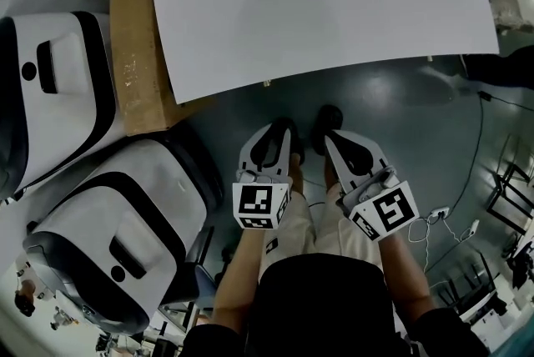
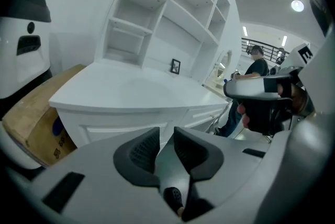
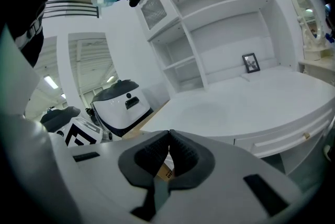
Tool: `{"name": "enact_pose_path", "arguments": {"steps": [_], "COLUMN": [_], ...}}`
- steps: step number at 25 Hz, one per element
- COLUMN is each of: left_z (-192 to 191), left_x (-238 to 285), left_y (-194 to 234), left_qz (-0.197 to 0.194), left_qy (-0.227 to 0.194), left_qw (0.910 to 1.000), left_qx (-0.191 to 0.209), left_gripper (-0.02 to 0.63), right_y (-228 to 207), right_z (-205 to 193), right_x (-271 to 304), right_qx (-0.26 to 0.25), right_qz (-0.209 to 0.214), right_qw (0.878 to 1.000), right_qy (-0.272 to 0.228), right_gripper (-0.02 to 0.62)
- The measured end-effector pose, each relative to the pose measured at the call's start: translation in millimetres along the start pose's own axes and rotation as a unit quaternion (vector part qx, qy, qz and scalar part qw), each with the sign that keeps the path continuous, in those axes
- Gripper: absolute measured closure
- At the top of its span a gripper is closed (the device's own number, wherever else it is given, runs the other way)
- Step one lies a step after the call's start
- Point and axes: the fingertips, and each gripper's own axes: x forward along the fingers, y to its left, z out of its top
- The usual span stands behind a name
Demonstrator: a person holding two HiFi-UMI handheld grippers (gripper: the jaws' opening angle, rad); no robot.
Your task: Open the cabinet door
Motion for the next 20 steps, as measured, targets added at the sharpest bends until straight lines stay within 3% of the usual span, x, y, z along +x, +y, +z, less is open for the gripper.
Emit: {"name": "enact_pose_path", "arguments": {"steps": [9,20], "left_z": [-34.9,-59.6], "left_x": [47.7,95.5], "left_y": [38.1,78.3], "left_qz": [0.024,0.055], "left_qy": [0.001,0.016], "left_qw": [0.9997,0.9971], "left_qx": [-0.01,-0.049], "left_gripper": [0.472,0.44], "right_y": [-14.0,-22.7], "right_z": [-23.8,-30.6], "right_x": [14.4,22.9], "right_qx": [0.02,0.029], "right_qz": [-0.002,-0.007], "right_qw": [1.0,0.999], "right_qy": [0.014,0.018], "right_gripper": [0.578,0.578]}}
